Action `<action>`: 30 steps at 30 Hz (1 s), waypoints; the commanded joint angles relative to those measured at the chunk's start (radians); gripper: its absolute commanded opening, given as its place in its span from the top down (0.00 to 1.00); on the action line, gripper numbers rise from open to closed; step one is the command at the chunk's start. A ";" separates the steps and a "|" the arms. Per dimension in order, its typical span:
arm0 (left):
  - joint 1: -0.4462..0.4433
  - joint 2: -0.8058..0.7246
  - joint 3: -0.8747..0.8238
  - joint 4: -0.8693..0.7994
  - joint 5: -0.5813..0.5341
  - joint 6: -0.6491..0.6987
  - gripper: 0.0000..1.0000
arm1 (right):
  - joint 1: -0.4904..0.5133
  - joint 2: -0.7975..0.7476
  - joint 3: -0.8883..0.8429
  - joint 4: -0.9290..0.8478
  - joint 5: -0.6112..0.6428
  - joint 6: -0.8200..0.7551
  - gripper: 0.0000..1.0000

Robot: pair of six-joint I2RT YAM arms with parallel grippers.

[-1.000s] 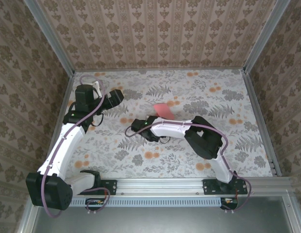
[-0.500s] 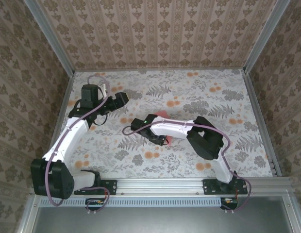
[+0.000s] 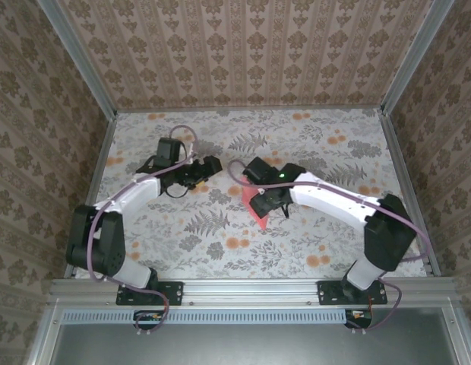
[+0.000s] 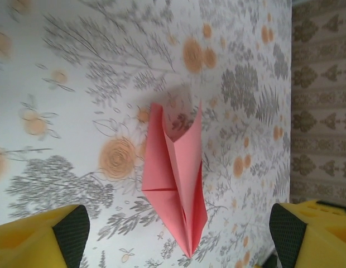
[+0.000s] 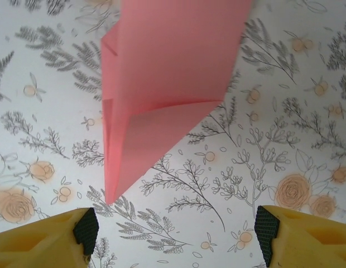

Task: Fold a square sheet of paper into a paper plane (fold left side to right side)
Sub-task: Turn over the paper at the center of the table, then fold the wing for the fifth time at the center of the table.

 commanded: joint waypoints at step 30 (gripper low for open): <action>-0.199 0.439 0.224 0.158 0.088 -0.015 0.61 | -0.444 -0.665 -0.735 0.837 -0.205 0.452 0.00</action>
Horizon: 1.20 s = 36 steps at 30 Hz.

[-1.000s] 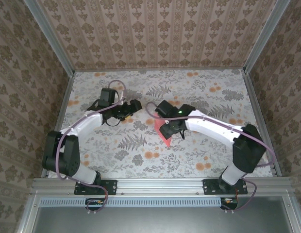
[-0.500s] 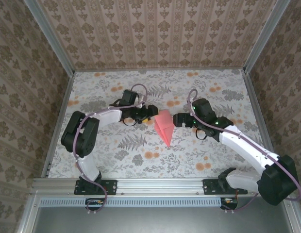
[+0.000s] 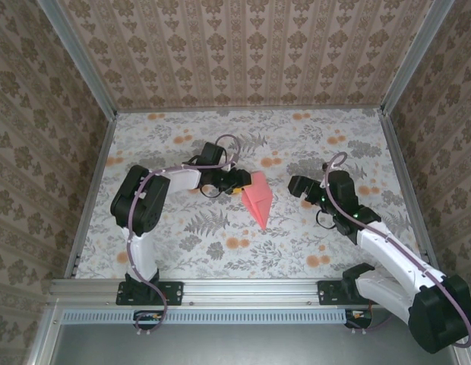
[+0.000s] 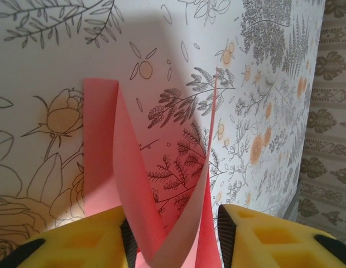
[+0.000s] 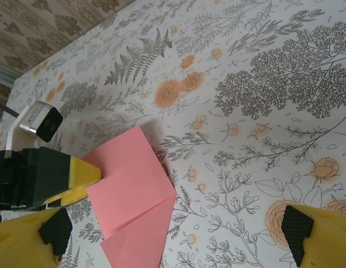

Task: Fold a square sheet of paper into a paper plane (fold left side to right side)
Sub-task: Fold the wing for the fifth time at the center of the table.

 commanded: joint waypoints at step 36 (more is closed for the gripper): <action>0.032 -0.075 -0.127 0.208 0.162 0.245 1.00 | -0.164 0.698 0.258 0.304 -0.750 -0.164 0.29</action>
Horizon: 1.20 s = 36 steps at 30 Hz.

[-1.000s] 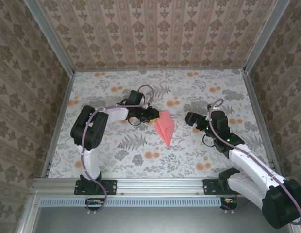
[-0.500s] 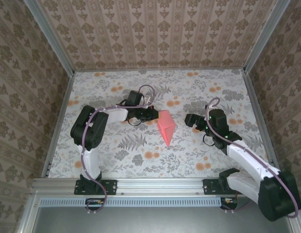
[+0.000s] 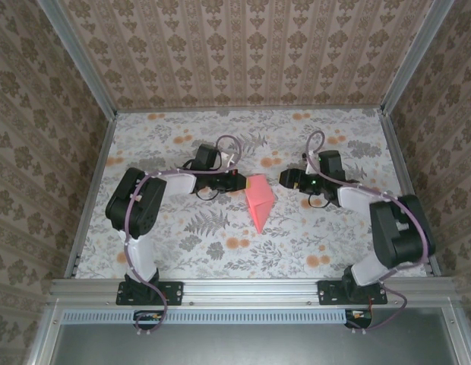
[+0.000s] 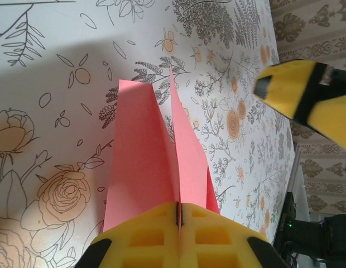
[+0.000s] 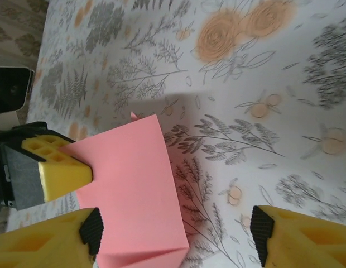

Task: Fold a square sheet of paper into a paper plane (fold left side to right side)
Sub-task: Fold the wing for the fifth time at the center of the table.

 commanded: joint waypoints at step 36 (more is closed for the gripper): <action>0.015 0.013 -0.020 0.070 0.055 0.048 1.00 | 0.066 0.231 0.163 -0.020 -0.321 -0.058 0.62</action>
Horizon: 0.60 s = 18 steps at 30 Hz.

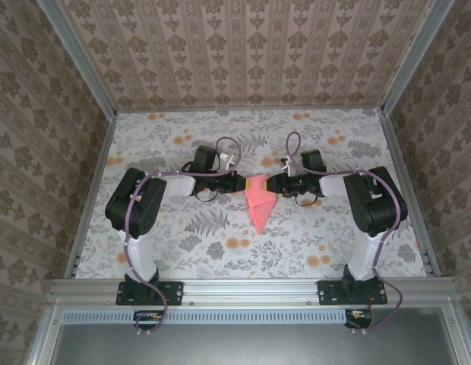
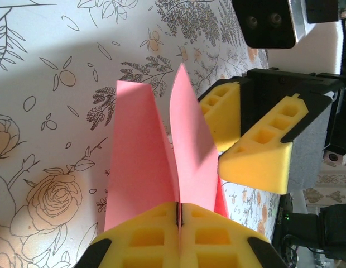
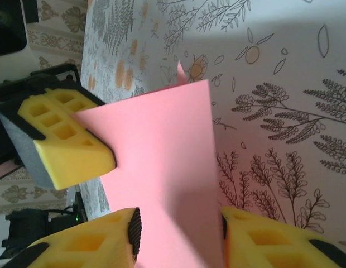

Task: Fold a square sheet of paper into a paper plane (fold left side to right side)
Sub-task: Fold the wing for the fifth time at the center of the table.

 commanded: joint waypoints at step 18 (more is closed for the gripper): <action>0.007 0.027 0.059 -0.041 0.016 0.065 0.85 | 0.003 -0.092 0.063 -0.264 0.078 -0.104 0.90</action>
